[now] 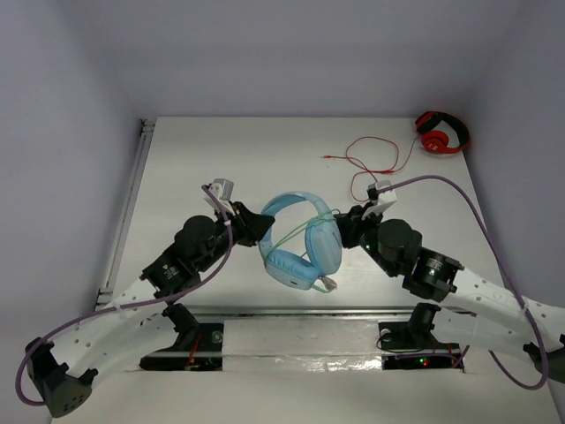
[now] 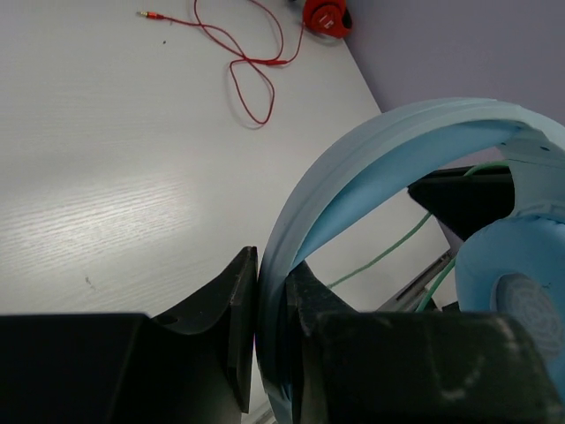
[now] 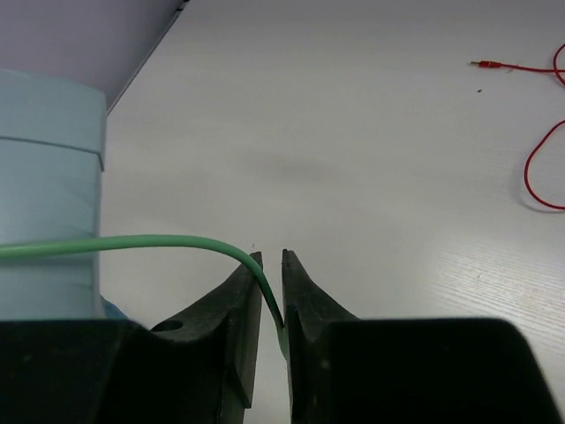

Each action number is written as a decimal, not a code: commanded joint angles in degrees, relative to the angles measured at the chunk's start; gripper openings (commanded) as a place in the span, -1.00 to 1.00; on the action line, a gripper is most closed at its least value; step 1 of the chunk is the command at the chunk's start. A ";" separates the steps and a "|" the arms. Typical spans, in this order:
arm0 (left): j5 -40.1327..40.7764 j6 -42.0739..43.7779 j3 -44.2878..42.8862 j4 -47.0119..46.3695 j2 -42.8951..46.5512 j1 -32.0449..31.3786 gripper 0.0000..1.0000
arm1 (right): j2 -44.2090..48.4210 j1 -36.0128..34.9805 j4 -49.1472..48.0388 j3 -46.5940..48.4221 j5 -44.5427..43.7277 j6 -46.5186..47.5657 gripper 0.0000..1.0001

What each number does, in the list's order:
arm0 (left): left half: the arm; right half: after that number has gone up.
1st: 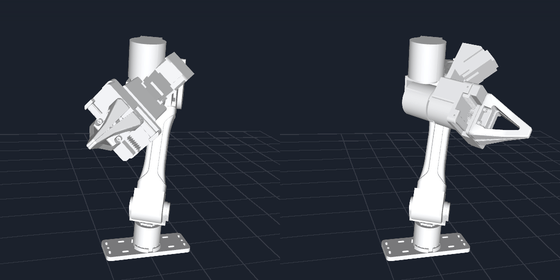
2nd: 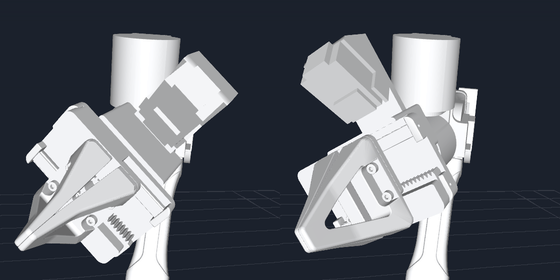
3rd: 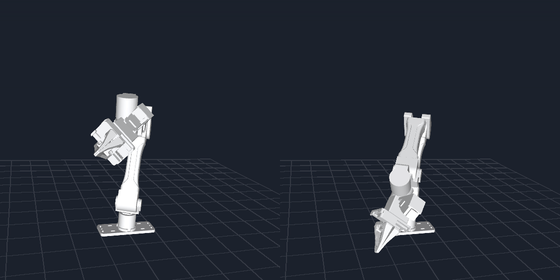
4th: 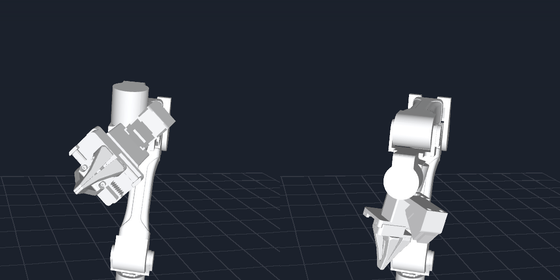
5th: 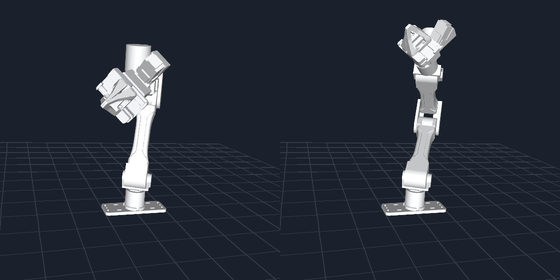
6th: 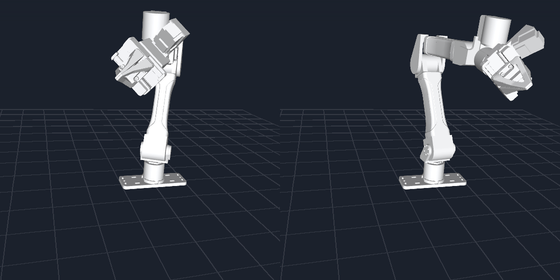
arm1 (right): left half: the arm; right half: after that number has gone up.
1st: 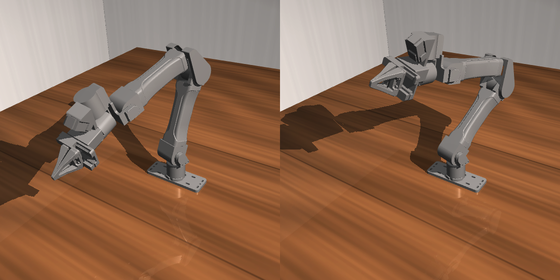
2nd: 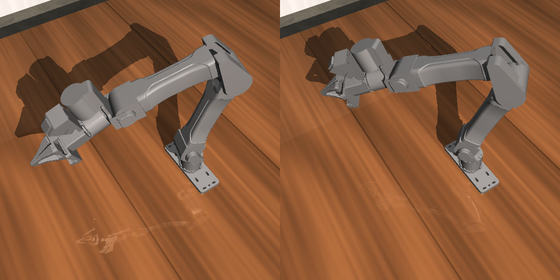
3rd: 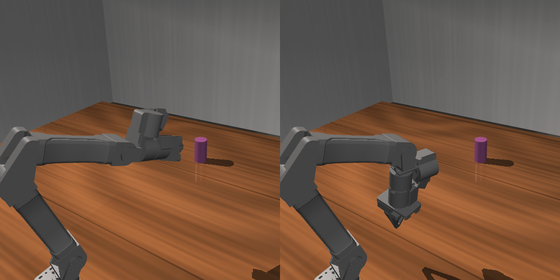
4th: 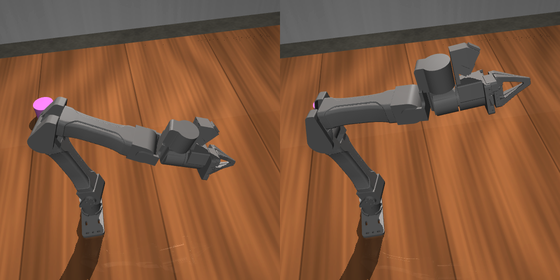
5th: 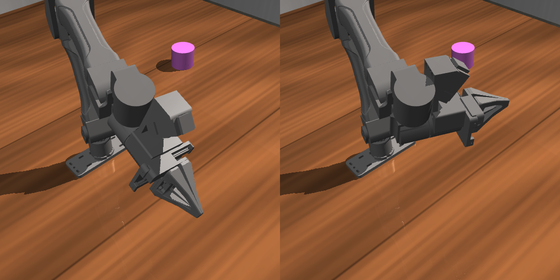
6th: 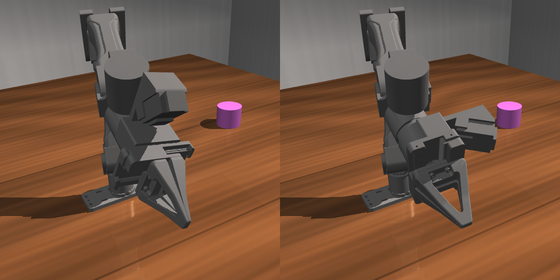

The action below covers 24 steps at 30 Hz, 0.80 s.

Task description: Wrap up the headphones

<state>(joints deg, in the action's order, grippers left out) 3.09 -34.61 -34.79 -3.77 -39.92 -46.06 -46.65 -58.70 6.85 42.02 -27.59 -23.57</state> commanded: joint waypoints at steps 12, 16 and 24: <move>-0.19 -5.20 -10.39 -16.01 -2.26 -0.25 -1.00 | 1.30 4.03 -15.11 -6.42 8.35 -2.35 -0.40; 0.42 -4.85 -12.06 -15.57 -2.35 -0.25 -1.00 | 1.21 4.03 -16.43 -9.05 8.61 -3.06 -0.42; 2.35 -5.47 -13.12 -16.71 -3.06 -0.25 -1.00 | 1.39 4.03 -18.72 -12.31 9.23 -5.25 -0.42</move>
<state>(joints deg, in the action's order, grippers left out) 4.14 -36.56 -44.12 -11.60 -43.40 -46.15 -45.58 -55.09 -7.57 30.11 -18.79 -27.59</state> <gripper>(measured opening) 0.109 0.292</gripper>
